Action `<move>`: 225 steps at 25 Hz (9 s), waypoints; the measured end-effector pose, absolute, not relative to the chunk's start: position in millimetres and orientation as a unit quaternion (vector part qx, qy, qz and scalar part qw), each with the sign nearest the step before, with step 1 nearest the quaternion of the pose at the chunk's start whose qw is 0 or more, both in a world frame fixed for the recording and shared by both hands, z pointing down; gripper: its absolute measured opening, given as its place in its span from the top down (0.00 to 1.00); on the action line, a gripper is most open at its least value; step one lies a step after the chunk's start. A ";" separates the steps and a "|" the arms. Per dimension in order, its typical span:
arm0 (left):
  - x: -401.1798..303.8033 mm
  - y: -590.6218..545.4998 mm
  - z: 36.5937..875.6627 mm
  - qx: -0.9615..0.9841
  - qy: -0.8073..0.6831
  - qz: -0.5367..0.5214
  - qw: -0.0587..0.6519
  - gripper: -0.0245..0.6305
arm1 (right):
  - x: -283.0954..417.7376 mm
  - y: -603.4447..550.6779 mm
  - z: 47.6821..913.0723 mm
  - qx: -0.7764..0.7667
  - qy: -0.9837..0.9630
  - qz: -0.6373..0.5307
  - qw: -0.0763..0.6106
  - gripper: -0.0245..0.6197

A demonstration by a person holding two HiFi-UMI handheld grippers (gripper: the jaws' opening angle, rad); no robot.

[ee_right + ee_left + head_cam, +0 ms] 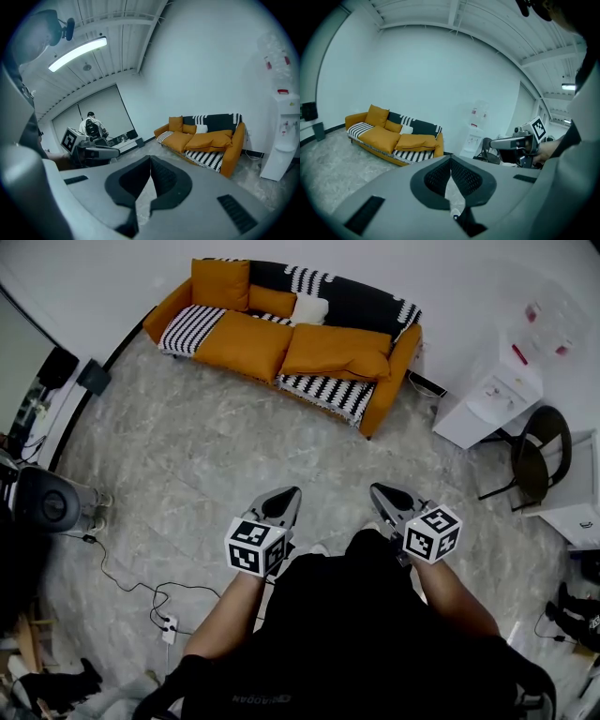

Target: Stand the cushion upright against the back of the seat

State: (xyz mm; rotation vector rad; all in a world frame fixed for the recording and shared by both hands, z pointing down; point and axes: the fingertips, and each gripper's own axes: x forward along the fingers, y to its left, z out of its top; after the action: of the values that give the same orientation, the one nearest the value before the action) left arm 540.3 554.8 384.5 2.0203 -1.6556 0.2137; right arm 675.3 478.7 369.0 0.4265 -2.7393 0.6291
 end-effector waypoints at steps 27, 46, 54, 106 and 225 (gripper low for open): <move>428.3 418.1 381.5 0.736 -0.617 0.112 0.256 0.94 | 552.1 322.1 381.6 0.147 -0.949 0.247 0.130 0.91; 374.7 308.5 403.6 0.738 -0.597 0.130 0.287 0.94 | 512.3 211.1 390.1 0.179 -0.942 0.253 0.129 0.91; 356.9 224.9 403.7 0.791 -0.534 0.139 0.265 0.94 | 509.6 160.4 399.6 0.252 -0.924 0.256 0.134 0.91; 156.1 59.3 771.7 0.674 -0.391 0.480 0.403 0.93 | 611.4 -65.0 732.7 0.422 -0.687 0.325 0.494 0.90; 117.1 -533.8 657.8 0.726 -0.470 0.276 0.420 0.90 | 599.4 -519.7 607.4 0.633 -0.647 0.332 0.265 0.90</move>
State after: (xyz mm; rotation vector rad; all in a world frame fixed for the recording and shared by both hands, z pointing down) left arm 117.1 -533.8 657.8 1.8194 -1.1770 0.6916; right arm 599.4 -519.7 607.4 1.7098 -1.7477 0.8970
